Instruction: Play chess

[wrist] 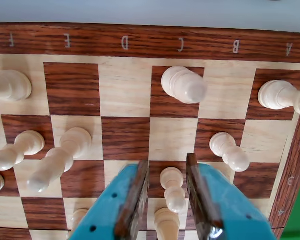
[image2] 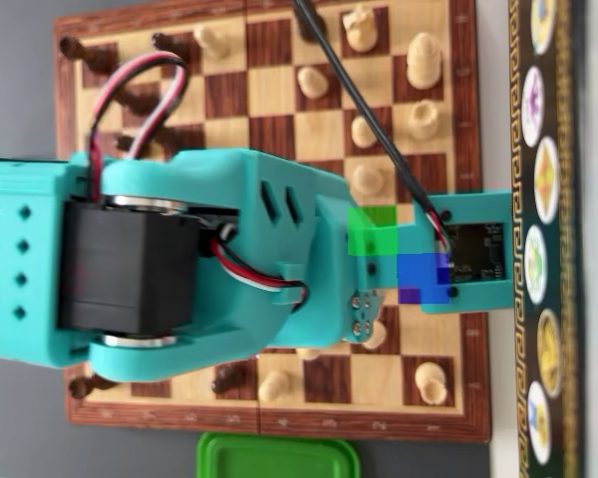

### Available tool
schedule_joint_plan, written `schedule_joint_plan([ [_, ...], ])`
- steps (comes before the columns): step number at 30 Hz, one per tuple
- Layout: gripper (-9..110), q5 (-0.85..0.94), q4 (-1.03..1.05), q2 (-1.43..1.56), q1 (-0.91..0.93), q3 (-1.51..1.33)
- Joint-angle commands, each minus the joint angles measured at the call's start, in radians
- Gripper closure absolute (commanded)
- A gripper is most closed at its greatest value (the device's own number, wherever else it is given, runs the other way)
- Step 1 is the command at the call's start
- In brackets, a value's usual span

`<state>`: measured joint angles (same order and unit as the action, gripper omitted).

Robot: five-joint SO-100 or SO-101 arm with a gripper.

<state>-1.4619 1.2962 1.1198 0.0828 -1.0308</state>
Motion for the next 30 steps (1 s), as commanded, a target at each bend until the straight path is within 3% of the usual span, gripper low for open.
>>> schedule_joint_plan([
  [1,89,0.005,-0.003,-0.011,0.017,0.087],
  [30,89,0.006,-0.114,-0.106,0.035,0.137],
])
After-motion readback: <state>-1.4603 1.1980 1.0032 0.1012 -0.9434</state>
